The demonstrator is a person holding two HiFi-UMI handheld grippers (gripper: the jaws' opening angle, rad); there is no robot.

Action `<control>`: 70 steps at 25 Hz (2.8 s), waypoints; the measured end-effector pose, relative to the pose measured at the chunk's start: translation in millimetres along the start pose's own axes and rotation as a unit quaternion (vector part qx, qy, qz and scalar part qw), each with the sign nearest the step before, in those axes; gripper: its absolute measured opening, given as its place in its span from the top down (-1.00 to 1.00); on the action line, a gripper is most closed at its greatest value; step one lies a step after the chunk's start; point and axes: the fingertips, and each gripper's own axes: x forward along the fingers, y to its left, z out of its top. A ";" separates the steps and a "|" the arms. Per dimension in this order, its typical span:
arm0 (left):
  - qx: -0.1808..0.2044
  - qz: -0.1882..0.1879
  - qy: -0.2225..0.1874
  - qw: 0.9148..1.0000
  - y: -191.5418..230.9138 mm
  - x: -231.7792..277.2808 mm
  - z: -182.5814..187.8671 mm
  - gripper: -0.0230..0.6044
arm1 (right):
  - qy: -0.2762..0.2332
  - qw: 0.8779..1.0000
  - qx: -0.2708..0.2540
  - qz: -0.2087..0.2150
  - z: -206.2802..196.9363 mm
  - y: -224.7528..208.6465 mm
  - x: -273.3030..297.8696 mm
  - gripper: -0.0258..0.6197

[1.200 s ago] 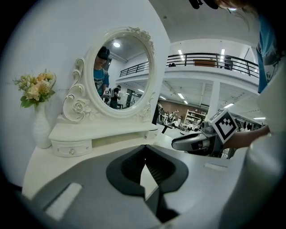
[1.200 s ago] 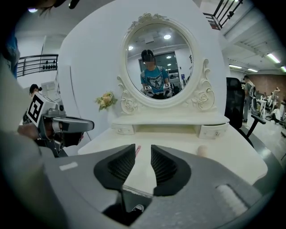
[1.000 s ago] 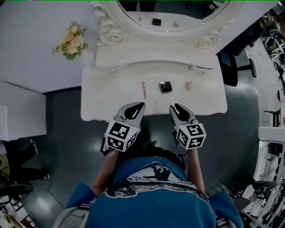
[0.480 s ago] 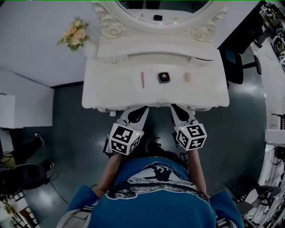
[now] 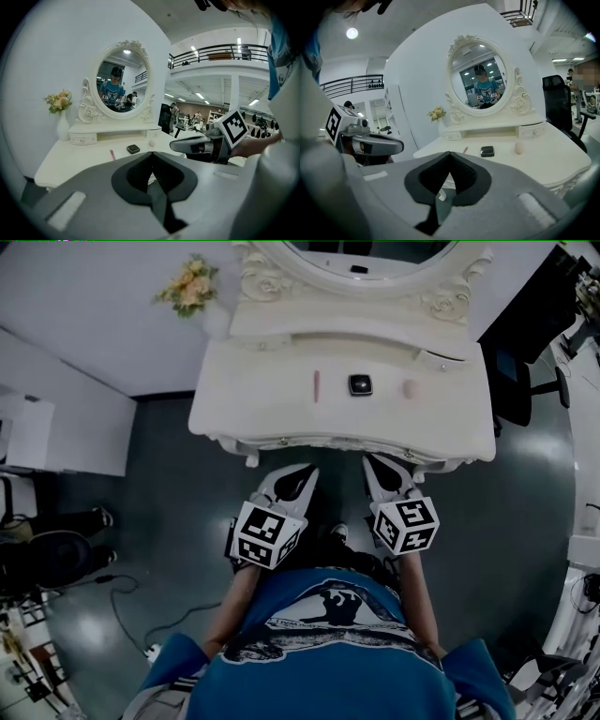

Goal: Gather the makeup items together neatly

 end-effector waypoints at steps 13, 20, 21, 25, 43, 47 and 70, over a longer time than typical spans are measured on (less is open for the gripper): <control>-0.005 0.014 0.004 1.000 -38.1 -29.0 -29.1 0.87 | -0.013 0.998 -0.029 0.049 -18.2 32.3 -30.8 0.92; -0.005 0.013 0.002 1.000 -48.3 -35.3 -34.5 0.87 | -0.015 0.997 -0.042 0.062 -19.5 40.3 -44.3 0.92; -0.004 0.012 0.002 1.000 -49.8 -35.5 -34.6 0.87 | -0.013 0.997 -0.045 0.062 -20.7 40.7 -45.6 0.92; -0.001 0.005 0.002 1.000 -57.6 -35.2 -36.0 0.87 | -0.010 0.997 -0.045 0.064 -23.2 42.1 -51.2 0.92; 0.012 -0.018 0.010 1.000 -78.0 -28.3 -42.2 0.87 | 0.002 0.996 -0.055 0.068 -30.0 46.5 -58.3 0.92; 0.008 -0.018 0.014 1.000 -75.6 -26.9 -45.4 0.87 | 0.005 0.996 -0.055 0.068 -31.1 46.3 -56.3 0.92; 0.011 -0.038 0.013 0.999 -78.2 -11.6 -39.9 0.87 | 0.010 0.997 -0.076 0.024 -29.2 25.2 -58.4 0.92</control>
